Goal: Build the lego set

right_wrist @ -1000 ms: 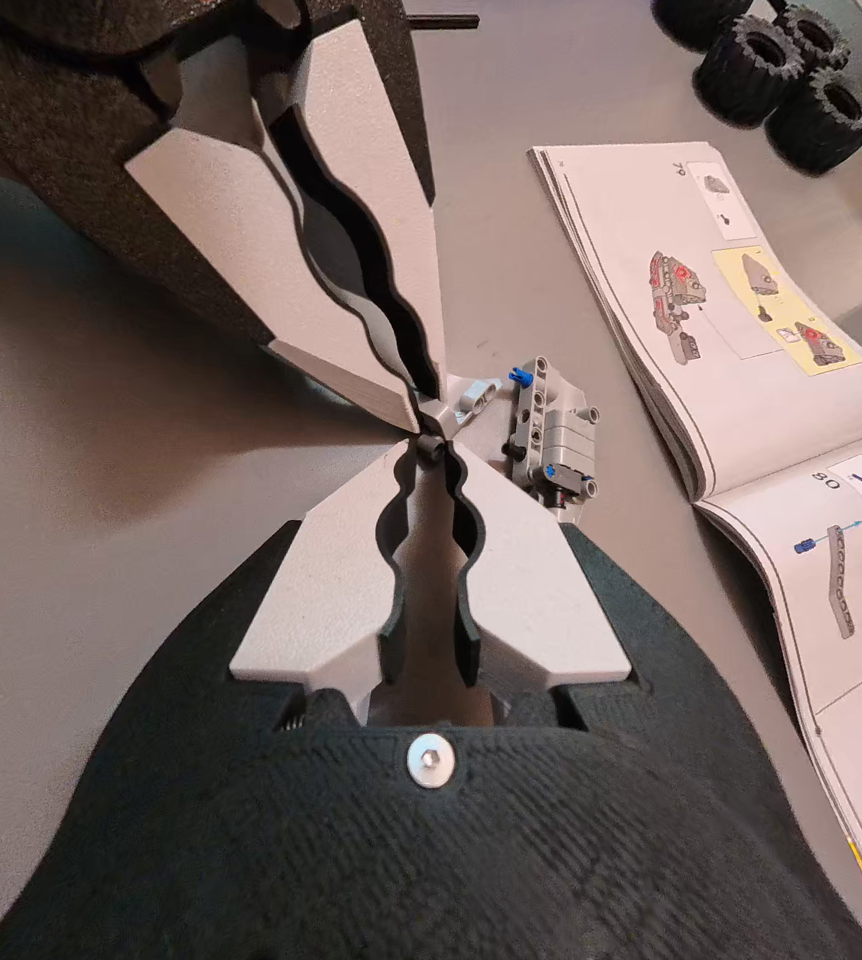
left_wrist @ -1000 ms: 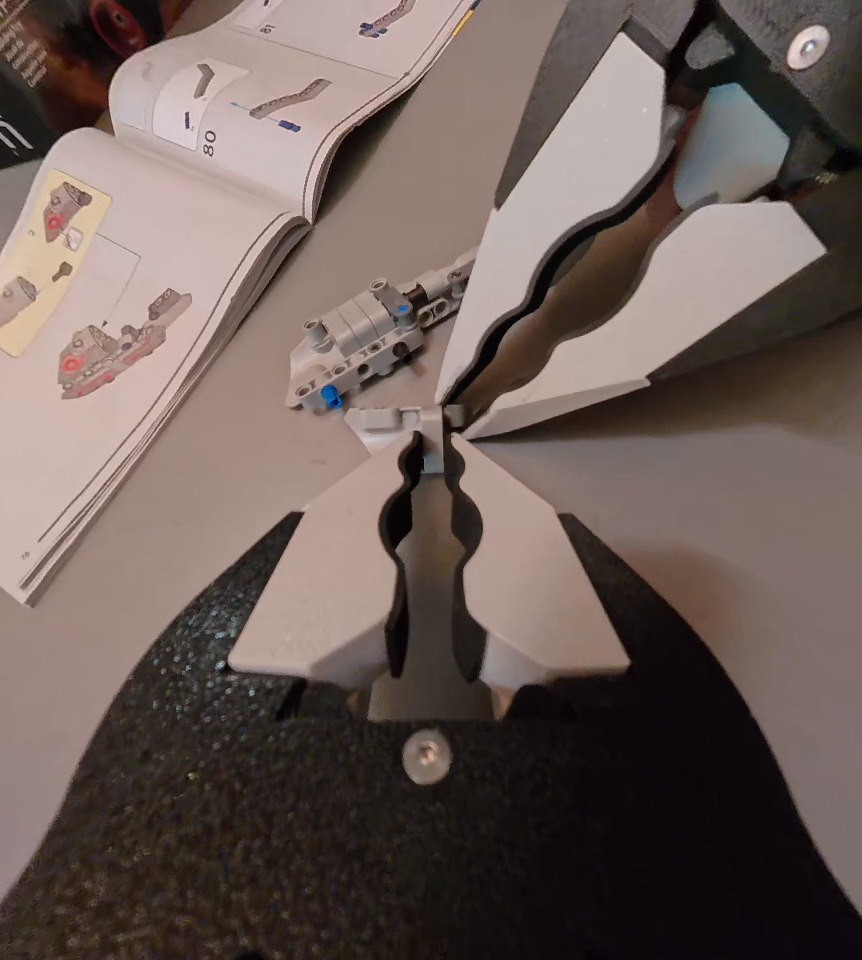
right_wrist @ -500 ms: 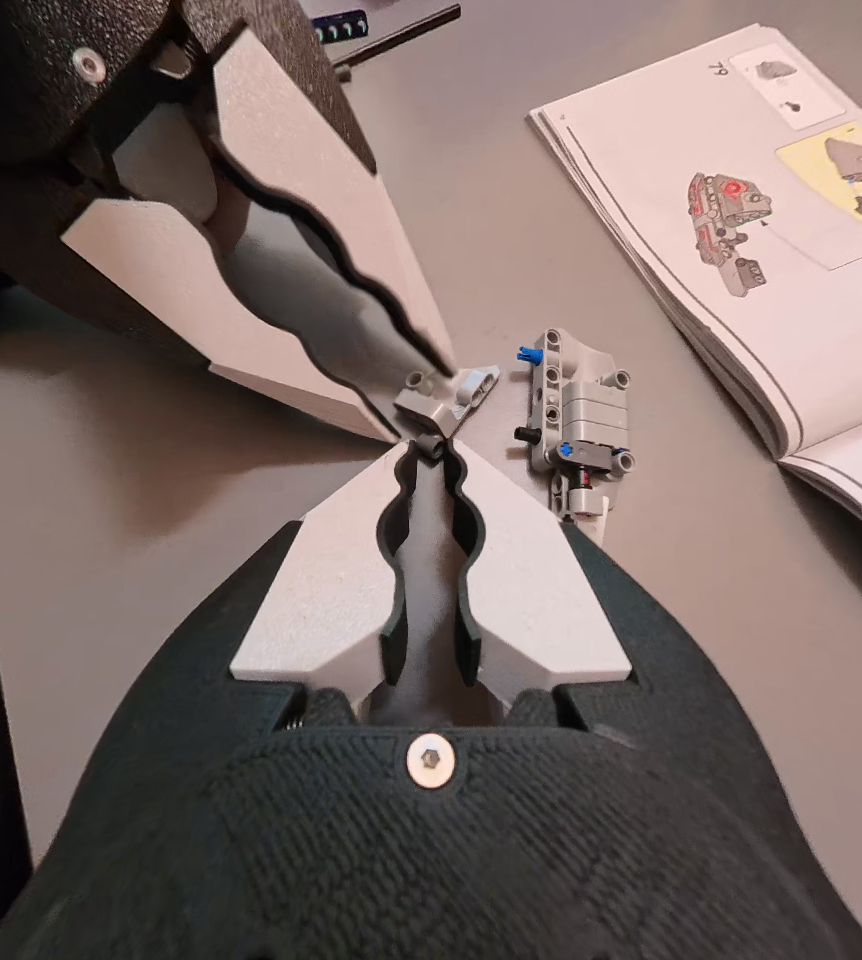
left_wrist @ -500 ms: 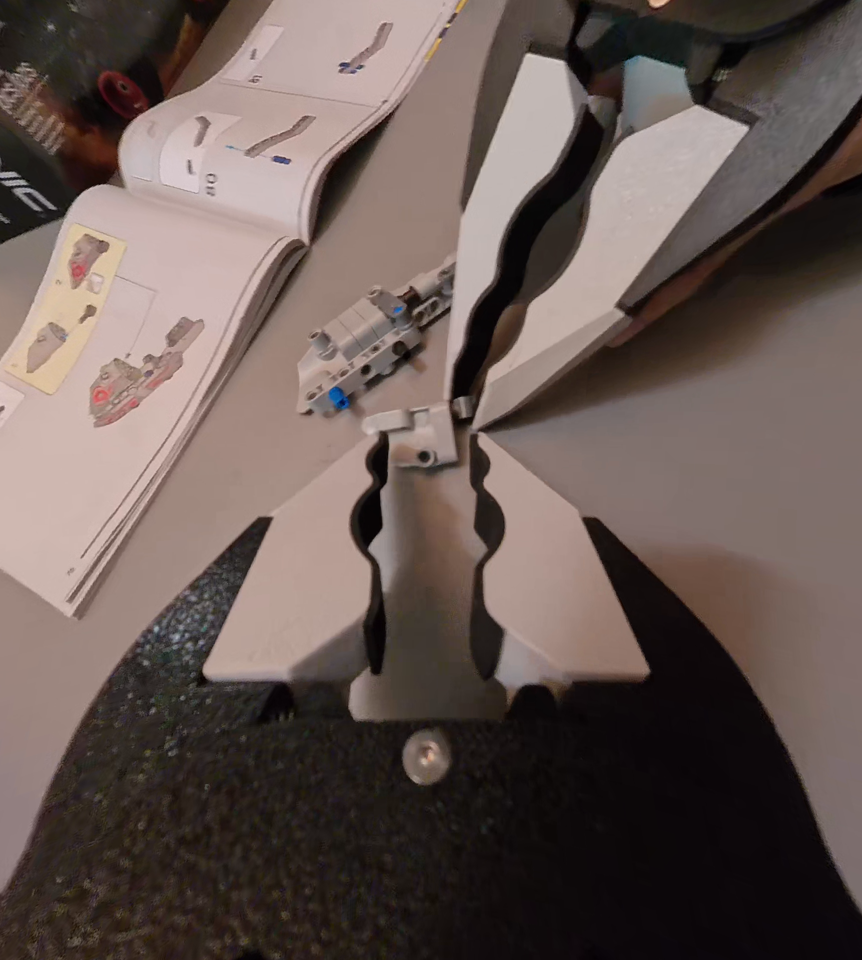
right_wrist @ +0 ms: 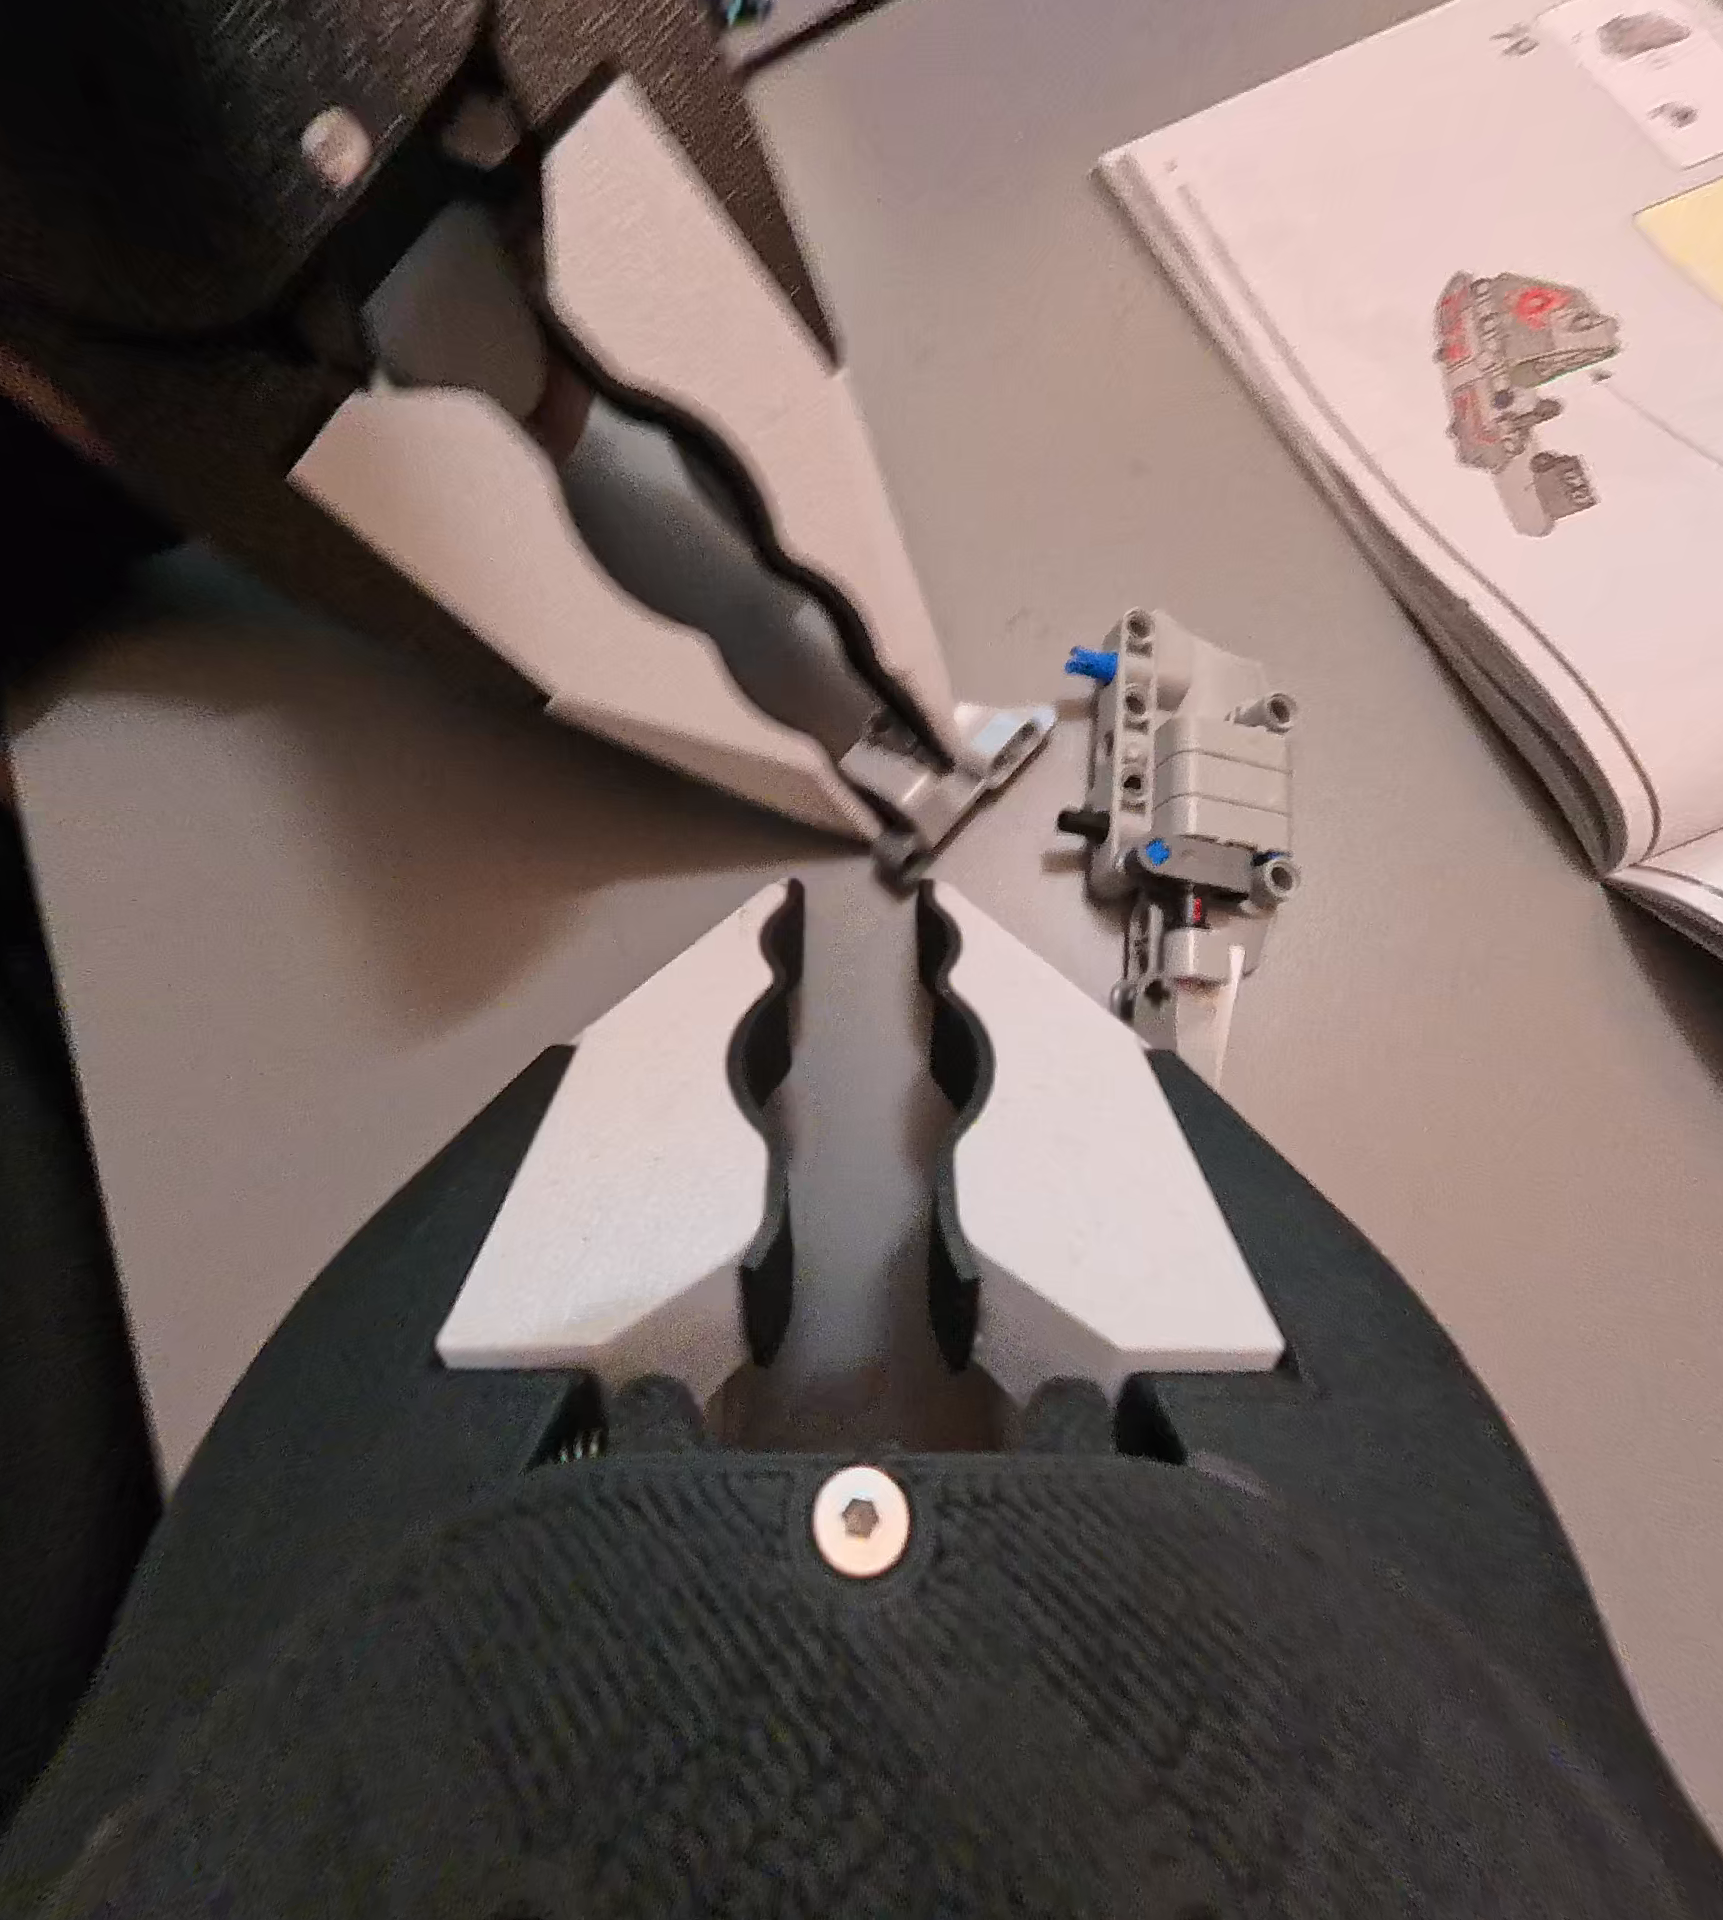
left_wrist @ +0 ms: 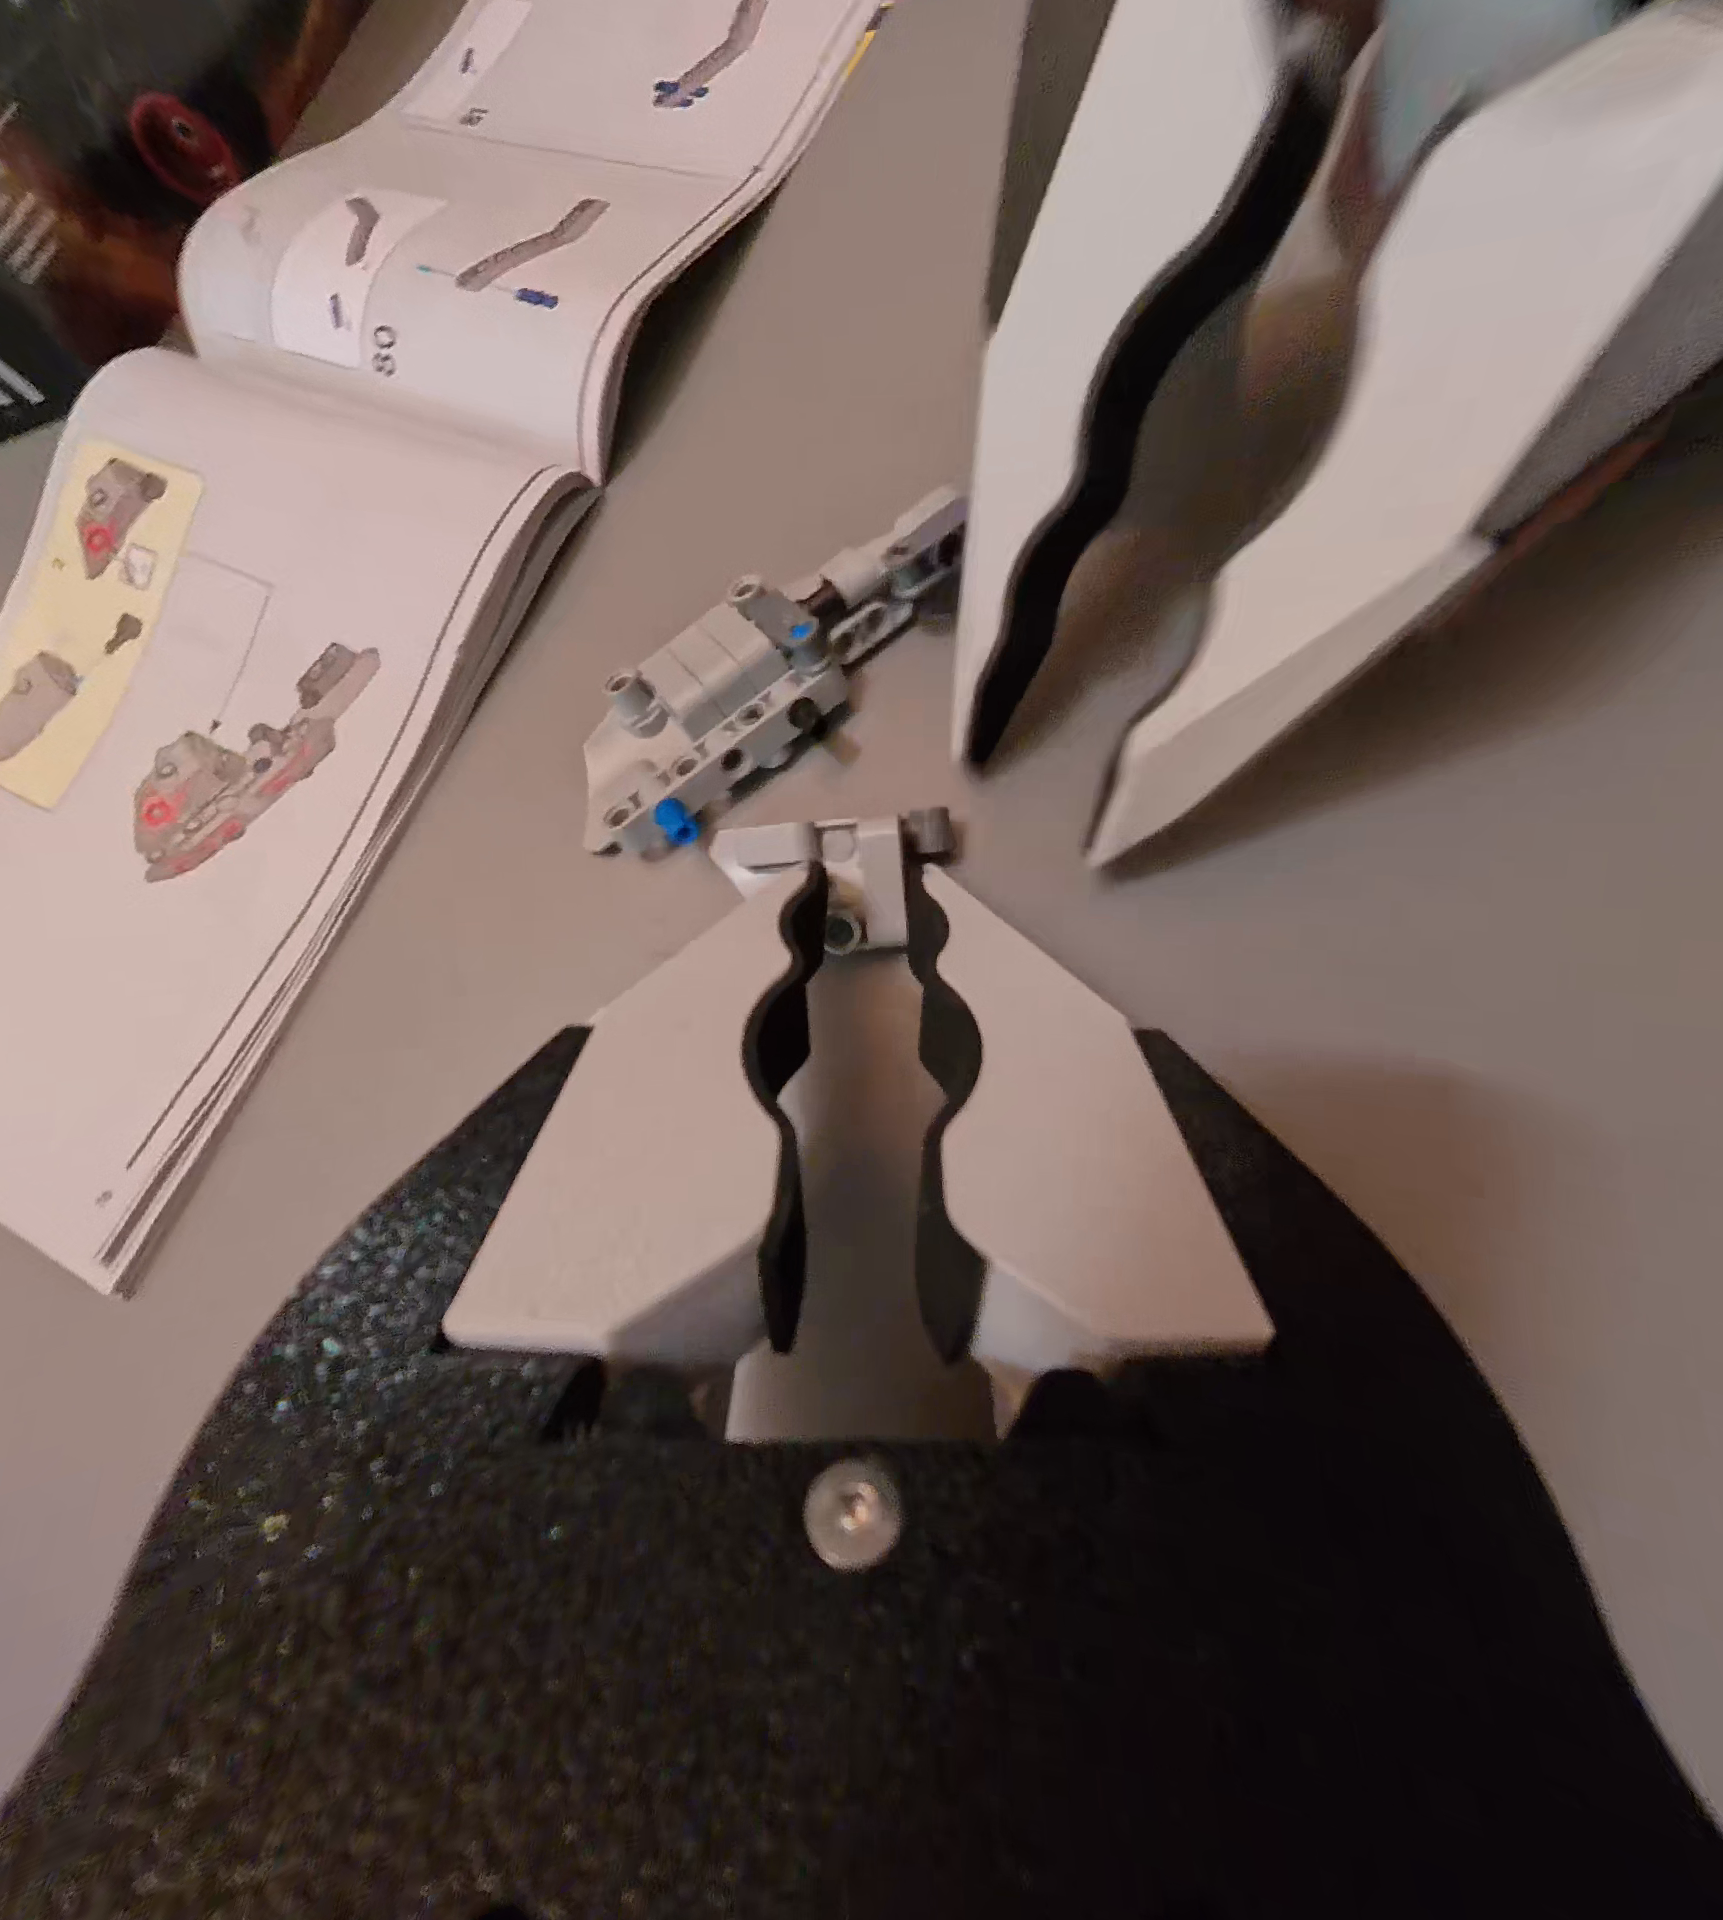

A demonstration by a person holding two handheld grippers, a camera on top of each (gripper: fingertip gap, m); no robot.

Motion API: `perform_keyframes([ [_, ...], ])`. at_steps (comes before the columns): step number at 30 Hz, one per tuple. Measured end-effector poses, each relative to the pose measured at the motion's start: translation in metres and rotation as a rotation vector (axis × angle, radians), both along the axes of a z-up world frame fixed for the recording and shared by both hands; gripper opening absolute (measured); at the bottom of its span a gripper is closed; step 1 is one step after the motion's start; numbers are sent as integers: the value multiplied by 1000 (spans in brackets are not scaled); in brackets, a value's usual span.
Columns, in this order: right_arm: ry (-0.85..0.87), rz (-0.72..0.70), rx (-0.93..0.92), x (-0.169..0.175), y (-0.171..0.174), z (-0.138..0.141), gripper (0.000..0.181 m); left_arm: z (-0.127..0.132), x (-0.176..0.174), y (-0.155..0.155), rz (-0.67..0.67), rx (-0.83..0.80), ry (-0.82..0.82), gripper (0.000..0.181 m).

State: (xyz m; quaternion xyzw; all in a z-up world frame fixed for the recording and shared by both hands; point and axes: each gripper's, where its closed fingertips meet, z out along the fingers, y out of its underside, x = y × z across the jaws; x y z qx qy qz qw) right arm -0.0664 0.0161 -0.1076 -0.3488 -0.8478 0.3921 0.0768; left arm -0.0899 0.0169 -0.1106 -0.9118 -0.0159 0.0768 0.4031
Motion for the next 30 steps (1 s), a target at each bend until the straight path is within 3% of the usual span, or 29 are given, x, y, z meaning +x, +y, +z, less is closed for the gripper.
perform_keyframes([
  [1, -1, 31, 42, 4, 5, 4, 26, 0, -3, -2, 18, 0, 7, 12],
  [4, 210, -10, 145, -20, 39, 37, 31, 3, -10, -8, 66, 7, -4, 12],
  [6, 268, -57, 111, -45, 55, 48, 31, 6, -11, -8, 90, 30, -58, 12],
  [10, 5, 10, 11, -54, 48, 15, 27, 9, -14, -7, 134, 23, -91, 12],
  [19, -8, -3, -2, -41, 20, 12, 8, 0, -20, -10, 174, -32, -58, 12],
  [24, 69, 67, 86, -35, 20, 19, 29, 4, -20, -11, 122, -31, -9, 12],
  [27, 169, 136, 140, -47, 30, 28, 26, 14, -22, -13, 39, -39, 41, 12],
  [30, 201, 275, 220, -46, 31, 19, 28, 17, -23, -16, -73, -104, 67, 12],
])
